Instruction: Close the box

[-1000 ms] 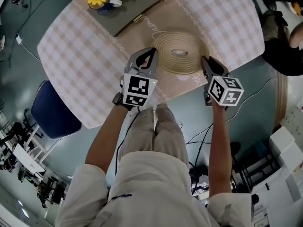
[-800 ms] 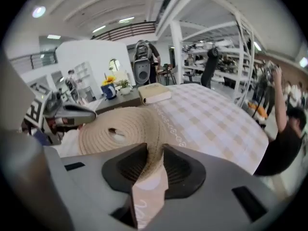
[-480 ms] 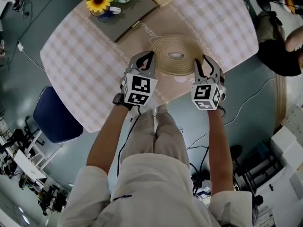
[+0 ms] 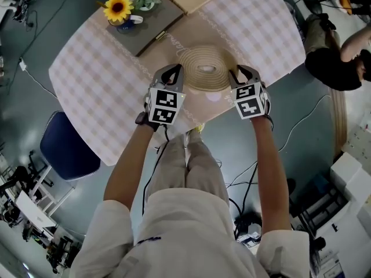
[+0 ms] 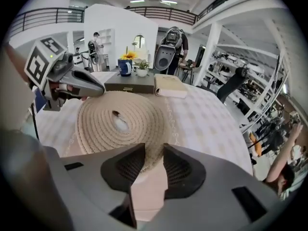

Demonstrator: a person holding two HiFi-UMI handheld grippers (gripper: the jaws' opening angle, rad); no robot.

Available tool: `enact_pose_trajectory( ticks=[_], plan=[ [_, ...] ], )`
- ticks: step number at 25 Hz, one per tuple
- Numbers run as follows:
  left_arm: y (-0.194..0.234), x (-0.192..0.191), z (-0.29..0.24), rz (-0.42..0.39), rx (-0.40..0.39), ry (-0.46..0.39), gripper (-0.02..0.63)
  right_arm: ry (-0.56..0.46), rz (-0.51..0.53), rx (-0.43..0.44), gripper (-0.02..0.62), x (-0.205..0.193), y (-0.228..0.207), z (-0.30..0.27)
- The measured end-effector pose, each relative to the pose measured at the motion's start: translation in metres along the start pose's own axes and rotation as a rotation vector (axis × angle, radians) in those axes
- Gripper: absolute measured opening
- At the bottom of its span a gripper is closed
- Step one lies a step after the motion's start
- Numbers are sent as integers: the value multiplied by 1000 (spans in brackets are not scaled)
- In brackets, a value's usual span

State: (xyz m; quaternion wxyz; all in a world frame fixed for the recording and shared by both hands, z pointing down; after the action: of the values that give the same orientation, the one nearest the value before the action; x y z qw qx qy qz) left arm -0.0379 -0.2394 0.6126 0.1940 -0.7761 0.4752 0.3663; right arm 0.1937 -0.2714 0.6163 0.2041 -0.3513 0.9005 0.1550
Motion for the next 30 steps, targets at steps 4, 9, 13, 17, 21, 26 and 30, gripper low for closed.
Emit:
enact_pose_trajectory(
  ticks=[4, 9, 13, 17, 21, 26, 30],
  plan=[
    [-2, 0, 4, -8, -7, 23, 2, 36, -89, 55, 123, 1, -3, 2],
    [-4, 9, 13, -63, -29, 85, 2, -27, -197, 21, 110, 0, -3, 14],
    [-5, 29, 21, -49, 18, 15, 2, -112, -356, -43, 115, 1, -16, 28],
    [-9, 55, 55, -11, 14, -83, 2, -218, -403, -78, 127, 4, -10, 70],
    [-12, 80, 109, -1, 50, -189, 2, -361, -477, -86, 140, 3, -5, 122],
    [-17, 124, 185, -27, 89, -327, 2, -564, -530, -146, 143, 10, -13, 213],
    [-16, 170, 225, -75, 118, -454, 2, -759, -505, -216, 126, 36, -34, 268]
  ],
)
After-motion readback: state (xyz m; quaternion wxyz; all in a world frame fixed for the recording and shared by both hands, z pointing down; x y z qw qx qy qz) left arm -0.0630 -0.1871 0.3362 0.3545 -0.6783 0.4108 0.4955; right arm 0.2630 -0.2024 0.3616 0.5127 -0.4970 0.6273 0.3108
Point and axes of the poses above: the fingertips, and each gripper's own axes: z backward along the fingers, y to its left, x out of its top, the point moved 9 cm from there along z, backward along the fingers, and after that the axes turned 3 degrees about y, right-handed, at the moved point
